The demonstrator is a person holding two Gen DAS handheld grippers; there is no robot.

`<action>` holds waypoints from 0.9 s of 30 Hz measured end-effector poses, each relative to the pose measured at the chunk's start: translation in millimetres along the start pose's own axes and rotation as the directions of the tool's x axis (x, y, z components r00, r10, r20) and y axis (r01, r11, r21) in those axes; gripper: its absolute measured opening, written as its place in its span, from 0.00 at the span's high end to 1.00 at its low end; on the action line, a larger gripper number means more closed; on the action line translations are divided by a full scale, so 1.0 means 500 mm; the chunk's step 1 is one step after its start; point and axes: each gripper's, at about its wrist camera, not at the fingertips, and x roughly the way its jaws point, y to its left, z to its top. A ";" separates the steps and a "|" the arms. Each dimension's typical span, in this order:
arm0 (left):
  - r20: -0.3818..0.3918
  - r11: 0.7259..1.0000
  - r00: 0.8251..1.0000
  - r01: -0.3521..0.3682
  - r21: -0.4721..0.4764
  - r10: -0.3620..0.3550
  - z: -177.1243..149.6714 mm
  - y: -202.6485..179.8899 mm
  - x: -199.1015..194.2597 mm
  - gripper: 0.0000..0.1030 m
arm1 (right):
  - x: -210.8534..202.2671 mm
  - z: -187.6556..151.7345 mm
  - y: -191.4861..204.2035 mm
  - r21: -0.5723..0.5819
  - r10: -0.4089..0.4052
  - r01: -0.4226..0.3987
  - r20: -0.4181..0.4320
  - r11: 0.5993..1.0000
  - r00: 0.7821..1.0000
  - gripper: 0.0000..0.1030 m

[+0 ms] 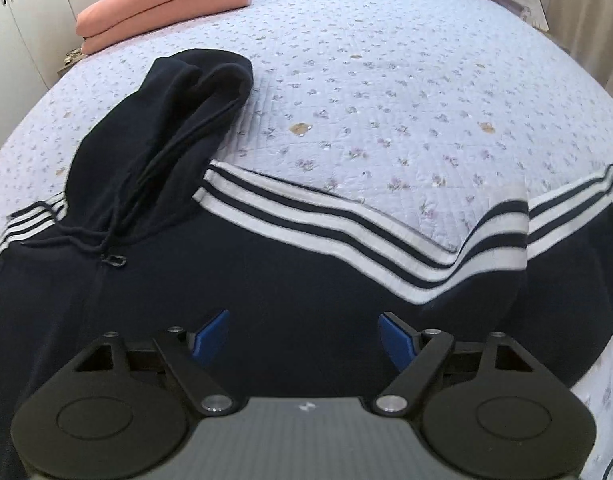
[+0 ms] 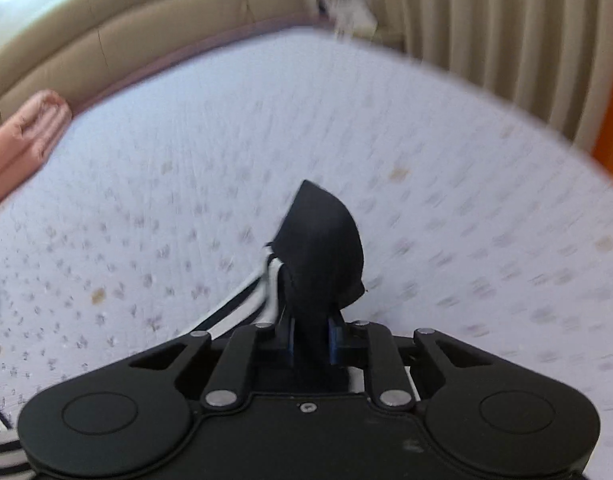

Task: Fold large clothes
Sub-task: 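Grasp the black sleeve cuff with the right tool, then fold the held sleeve across the hoodie body and open the right tool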

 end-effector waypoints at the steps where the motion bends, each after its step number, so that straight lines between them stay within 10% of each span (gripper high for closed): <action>1: 0.006 1.000 1.000 0.012 -0.002 -0.012 0.001 -0.004 0.003 0.21 | -0.036 -0.004 -0.012 0.001 -0.015 0.015 0.026 1.000 1.000 0.82; 5: 0.029 0.998 0.998 0.052 0.031 -0.053 0.003 -0.036 0.017 0.20 | -0.204 -0.048 -0.090 0.038 -0.165 0.161 0.123 0.986 0.979 0.83; 12: 0.162 0.987 0.984 -0.100 0.125 0.080 0.039 -0.120 0.124 0.05 | -0.266 -0.184 -0.147 0.109 -0.326 0.324 -0.007 0.940 0.945 0.82; 15: 0.165 0.990 0.984 -0.093 0.109 0.074 0.067 -0.111 0.137 0.07 | -0.255 -0.216 -0.132 0.058 -0.325 0.327 -0.042 0.943 0.945 0.82; 17: 0.142 0.997 0.990 -0.033 0.075 0.022 0.073 -0.090 0.118 0.31 | -0.266 -0.215 -0.131 0.061 -0.317 0.318 -0.023 0.946 0.948 0.82; 19: 0.149 0.998 0.989 0.006 0.060 -0.015 0.059 -0.073 0.078 0.33 | -0.286 -0.206 -0.124 0.059 -0.298 0.297 0.005 0.953 0.955 0.82; 24: 0.163 0.958 0.946 0.263 0.112 -0.279 -0.025 -0.080 -0.021 0.34 | -0.317 -0.200 -0.081 0.059 -0.246 0.243 0.040 0.968 0.969 0.82; 27: 0.069 0.945 0.973 0.197 0.260 -0.222 -0.077 -0.155 0.021 0.40 | -0.344 -0.196 -0.028 0.037 -0.167 0.165 0.064 0.986 0.984 0.82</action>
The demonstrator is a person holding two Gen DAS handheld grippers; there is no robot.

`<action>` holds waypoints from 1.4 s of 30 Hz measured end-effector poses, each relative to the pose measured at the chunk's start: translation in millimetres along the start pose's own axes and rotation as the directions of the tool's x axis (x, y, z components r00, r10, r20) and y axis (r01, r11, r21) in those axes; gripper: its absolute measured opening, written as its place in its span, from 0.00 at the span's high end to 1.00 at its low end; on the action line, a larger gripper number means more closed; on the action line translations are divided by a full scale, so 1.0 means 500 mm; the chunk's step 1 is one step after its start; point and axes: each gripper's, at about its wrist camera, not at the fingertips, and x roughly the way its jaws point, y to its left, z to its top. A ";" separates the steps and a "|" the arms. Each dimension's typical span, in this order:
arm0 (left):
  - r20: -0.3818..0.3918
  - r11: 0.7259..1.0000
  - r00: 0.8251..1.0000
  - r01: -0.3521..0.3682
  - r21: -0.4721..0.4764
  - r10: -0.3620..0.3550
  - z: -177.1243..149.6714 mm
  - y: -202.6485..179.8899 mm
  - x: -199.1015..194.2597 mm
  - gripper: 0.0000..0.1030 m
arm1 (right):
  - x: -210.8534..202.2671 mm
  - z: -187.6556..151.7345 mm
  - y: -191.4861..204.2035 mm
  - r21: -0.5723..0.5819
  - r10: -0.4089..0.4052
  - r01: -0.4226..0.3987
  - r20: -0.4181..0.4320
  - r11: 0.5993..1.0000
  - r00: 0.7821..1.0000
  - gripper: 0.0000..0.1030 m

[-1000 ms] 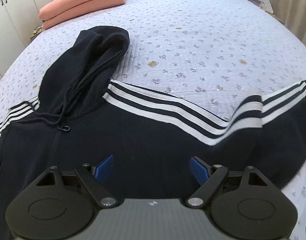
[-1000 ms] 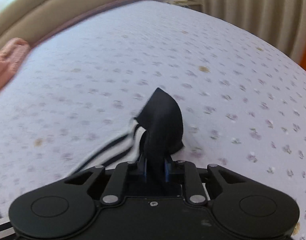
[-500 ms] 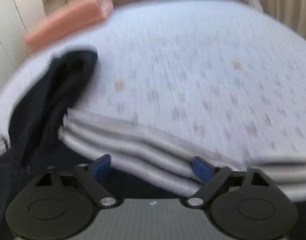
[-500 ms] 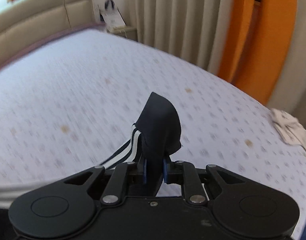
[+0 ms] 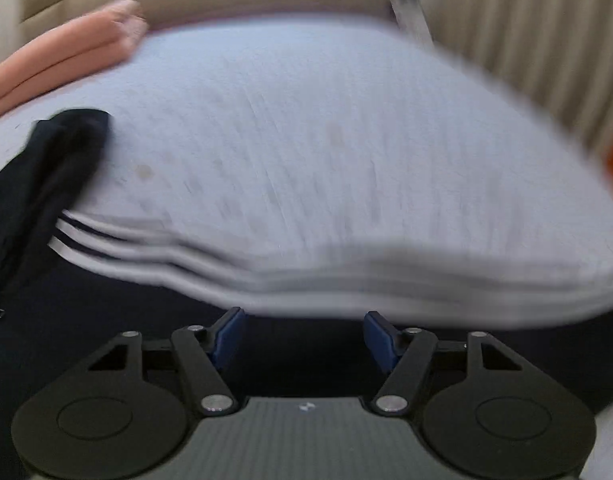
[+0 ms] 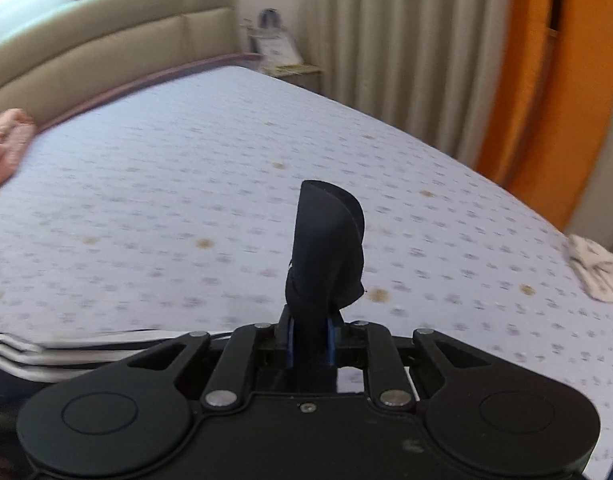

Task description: Fold large clothes

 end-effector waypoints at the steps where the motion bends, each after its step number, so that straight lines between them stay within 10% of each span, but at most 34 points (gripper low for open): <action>1: -0.001 0.997 0.999 -0.042 0.059 0.042 -0.016 -0.020 0.020 0.38 | -0.016 0.003 0.017 -0.008 0.031 -0.030 0.007 1.000 1.000 0.82; 8: 0.105 0.997 0.994 0.049 -0.060 -0.042 -0.033 0.126 -0.128 0.51 | -0.154 0.010 0.241 -0.126 0.308 -0.298 0.072 0.946 0.949 0.82; 18: 0.100 0.956 0.992 -0.046 -0.291 0.079 -0.180 0.617 -0.376 0.51 | -0.254 -0.119 0.744 -0.208 0.652 -0.643 -0.032 0.737 0.758 0.80; 25: 0.049 0.906 0.990 -0.097 -0.412 0.129 -0.282 0.828 -0.422 0.46 | -0.212 -0.273 1.034 -0.260 0.648 -0.768 -0.419 0.586 0.636 0.39; 33: 0.069 0.882 0.997 0.062 -0.466 -0.034 -0.305 0.891 -0.374 0.43 | -0.199 -0.251 0.841 -0.306 0.459 -0.564 -0.352 0.768 0.816 0.25; 37: 0.068 0.830 0.993 0.115 -0.546 -0.094 -0.305 0.911 -0.320 0.39 | -0.140 -0.255 0.788 -0.355 0.276 -0.386 -0.323 0.851 0.905 0.88; 42: 0.021 0.725 0.998 0.058 -0.686 -0.060 -0.313 0.950 -0.269 0.42 | -0.087 -0.303 0.790 -0.368 0.193 -0.343 -0.387 0.864 0.901 0.88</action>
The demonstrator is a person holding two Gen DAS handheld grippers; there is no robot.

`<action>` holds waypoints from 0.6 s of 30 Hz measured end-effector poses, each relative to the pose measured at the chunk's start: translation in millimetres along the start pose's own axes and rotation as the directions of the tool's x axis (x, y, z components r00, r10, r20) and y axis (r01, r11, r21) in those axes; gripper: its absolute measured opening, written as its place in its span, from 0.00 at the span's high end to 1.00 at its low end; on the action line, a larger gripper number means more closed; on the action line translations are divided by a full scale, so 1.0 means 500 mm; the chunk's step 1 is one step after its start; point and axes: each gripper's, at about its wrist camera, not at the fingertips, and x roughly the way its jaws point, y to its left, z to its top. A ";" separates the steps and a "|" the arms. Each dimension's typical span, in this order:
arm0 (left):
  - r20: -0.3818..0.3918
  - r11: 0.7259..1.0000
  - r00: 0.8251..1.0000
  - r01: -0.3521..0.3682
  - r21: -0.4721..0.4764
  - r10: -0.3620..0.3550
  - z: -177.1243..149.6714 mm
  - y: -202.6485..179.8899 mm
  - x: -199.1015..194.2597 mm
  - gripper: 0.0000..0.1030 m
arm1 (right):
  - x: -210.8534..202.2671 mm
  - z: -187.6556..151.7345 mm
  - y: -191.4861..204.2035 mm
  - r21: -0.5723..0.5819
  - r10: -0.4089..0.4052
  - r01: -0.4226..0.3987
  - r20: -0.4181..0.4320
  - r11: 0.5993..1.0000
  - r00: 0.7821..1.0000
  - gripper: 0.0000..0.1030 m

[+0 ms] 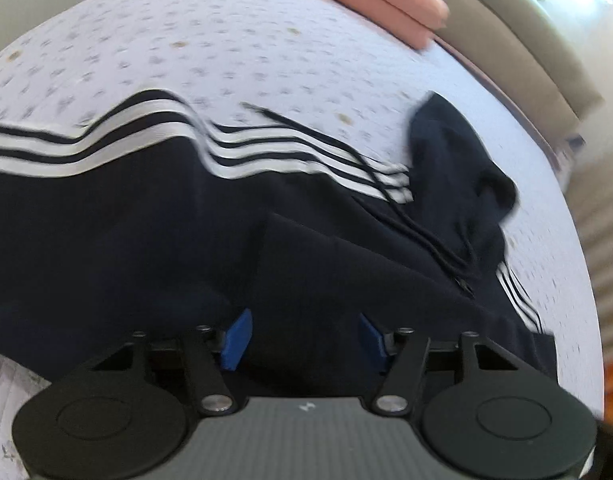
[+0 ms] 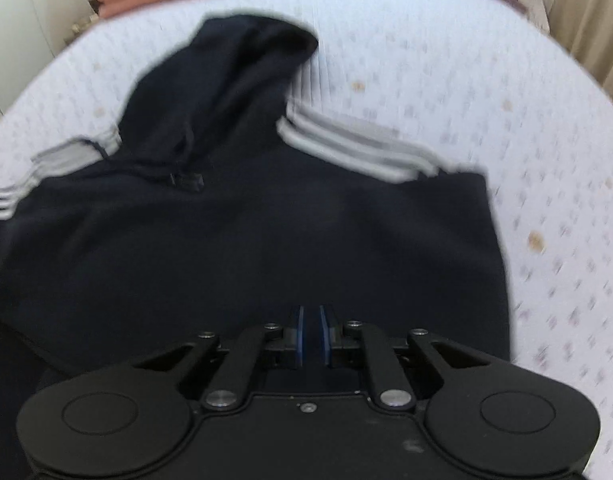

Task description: Fold large clothes

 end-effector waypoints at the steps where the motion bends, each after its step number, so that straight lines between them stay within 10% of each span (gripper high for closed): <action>1: 0.007 1.000 1.000 -0.006 -0.018 0.006 0.004 0.004 -0.001 0.42 | 0.018 -0.003 -0.001 0.019 0.010 -0.010 -0.030 1.000 1.000 0.88; 11: 0.031 0.984 0.993 -0.116 0.138 0.112 0.033 -0.041 0.071 0.35 | 0.026 -0.008 0.009 0.002 0.007 -0.007 -0.011 1.000 1.000 0.88; 14: 0.046 0.959 0.992 -0.123 0.254 0.115 0.023 -0.081 0.077 0.90 | 0.036 0.001 0.007 0.010 0.007 -0.007 -0.007 1.000 1.000 0.88; 18: 0.145 0.947 0.987 -0.114 0.301 0.072 0.026 -0.116 0.023 0.91 | 0.001 0.012 0.006 0.038 -0.002 0.001 0.033 0.999 0.999 0.86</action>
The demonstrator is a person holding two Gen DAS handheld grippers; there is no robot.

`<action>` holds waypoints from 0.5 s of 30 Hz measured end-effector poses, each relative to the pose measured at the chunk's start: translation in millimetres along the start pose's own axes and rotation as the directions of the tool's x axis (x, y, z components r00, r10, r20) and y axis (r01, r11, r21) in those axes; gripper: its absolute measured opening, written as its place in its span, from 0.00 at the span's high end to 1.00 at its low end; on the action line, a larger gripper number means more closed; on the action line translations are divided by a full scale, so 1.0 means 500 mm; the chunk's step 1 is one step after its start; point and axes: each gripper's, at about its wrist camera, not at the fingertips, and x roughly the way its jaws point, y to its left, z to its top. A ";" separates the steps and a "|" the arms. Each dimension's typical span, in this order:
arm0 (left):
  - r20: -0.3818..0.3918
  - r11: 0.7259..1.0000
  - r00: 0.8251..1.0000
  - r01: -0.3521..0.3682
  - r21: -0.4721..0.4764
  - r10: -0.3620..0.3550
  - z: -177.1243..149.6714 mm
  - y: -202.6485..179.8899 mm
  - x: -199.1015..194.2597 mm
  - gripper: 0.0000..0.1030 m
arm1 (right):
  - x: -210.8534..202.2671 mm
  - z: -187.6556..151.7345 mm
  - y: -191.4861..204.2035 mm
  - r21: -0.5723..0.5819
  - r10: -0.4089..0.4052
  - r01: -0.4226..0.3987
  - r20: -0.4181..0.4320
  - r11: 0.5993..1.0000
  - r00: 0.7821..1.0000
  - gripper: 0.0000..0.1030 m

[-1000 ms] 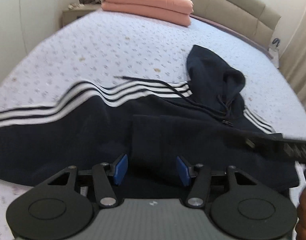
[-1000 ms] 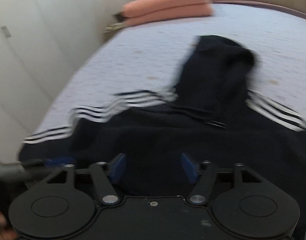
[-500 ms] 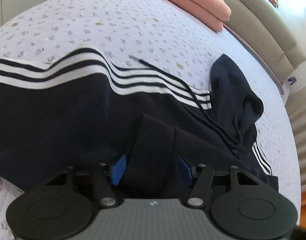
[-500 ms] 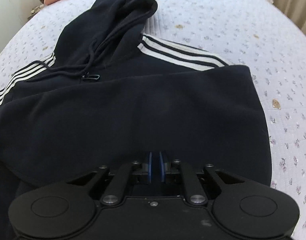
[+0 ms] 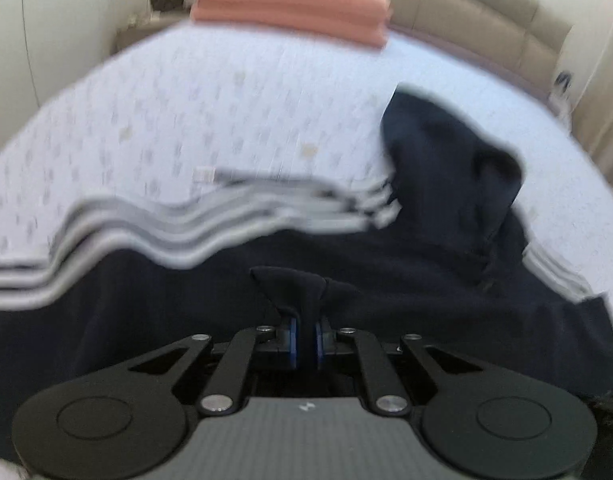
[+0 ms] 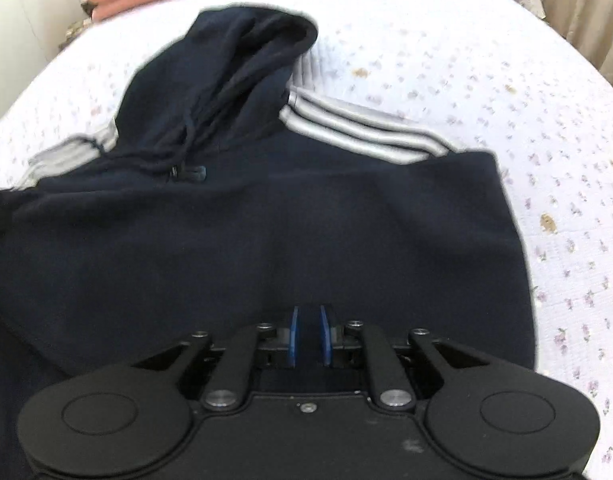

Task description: Fold large clothes

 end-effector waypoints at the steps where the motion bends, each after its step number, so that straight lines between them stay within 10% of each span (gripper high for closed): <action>1: 0.035 0.999 0.999 0.029 -0.021 -0.028 0.014 0.006 -0.022 0.91 | -0.017 0.005 -0.001 0.011 -0.003 0.002 0.023 1.000 1.000 0.86; 3: 0.095 0.997 0.993 0.069 -0.046 -0.065 0.042 0.020 -0.062 0.91 | -0.052 0.016 -0.003 0.031 -0.003 0.001 0.076 1.000 0.997 0.86; 6: 0.137 0.998 0.989 -0.053 -0.028 0.057 0.068 0.041 -0.079 0.90 | -0.066 0.025 -0.007 0.067 -0.008 0.002 0.097 0.998 0.995 0.85; 9: -0.025 0.998 0.998 -0.066 -0.011 0.065 0.053 0.082 -0.009 0.85 | -0.017 0.017 -0.003 0.073 -0.037 0.036 0.011 0.997 0.999 0.85; 11: -0.128 0.995 0.987 -0.100 0.021 0.102 0.028 0.088 0.035 0.73 | 0.038 0.006 0.003 0.051 -0.063 0.069 -0.112 0.996 0.992 0.85; 15: -0.027 0.972 0.974 -0.224 0.072 0.226 0.009 0.073 -0.008 0.52 | 0.002 0.016 0.013 0.035 -0.059 0.062 -0.062 0.997 0.996 0.84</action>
